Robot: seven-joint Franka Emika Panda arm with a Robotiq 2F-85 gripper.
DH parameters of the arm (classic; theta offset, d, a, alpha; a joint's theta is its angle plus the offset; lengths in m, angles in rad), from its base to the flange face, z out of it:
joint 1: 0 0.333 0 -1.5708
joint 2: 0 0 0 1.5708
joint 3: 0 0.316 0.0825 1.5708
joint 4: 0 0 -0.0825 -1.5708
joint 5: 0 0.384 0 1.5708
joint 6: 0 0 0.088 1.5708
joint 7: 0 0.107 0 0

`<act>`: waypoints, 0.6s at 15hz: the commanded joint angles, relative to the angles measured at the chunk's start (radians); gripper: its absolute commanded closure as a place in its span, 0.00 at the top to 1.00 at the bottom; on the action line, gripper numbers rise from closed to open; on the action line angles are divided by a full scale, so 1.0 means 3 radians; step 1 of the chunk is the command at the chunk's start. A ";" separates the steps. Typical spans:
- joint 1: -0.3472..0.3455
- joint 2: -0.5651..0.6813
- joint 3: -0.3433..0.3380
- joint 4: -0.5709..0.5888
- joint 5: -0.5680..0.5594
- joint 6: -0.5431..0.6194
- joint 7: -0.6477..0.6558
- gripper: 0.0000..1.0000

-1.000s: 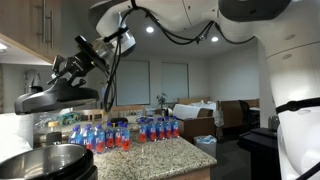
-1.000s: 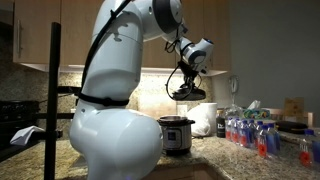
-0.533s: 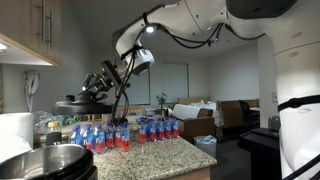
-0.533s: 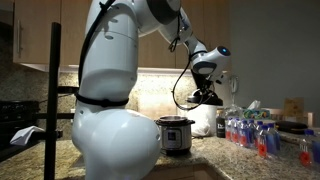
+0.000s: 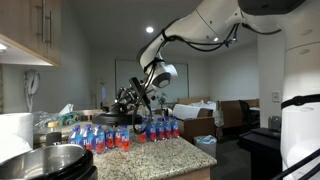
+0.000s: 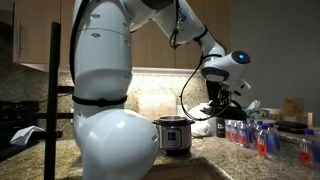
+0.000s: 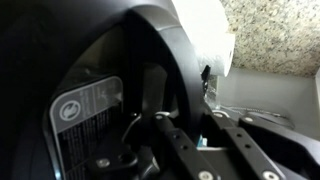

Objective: Uncover the cooker and put the lid on the counter

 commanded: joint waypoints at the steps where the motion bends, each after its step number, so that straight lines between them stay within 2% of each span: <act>1: -0.0050 -0.0216 -0.0001 -0.0202 0.0112 0.0038 -0.0075 0.07; 2: -0.0065 -0.0018 -0.0013 -0.0098 0.0003 -0.0003 0.0006 0.07; 9: -0.0102 0.0054 -0.0047 -0.0087 -0.0069 -0.0014 0.0044 0.06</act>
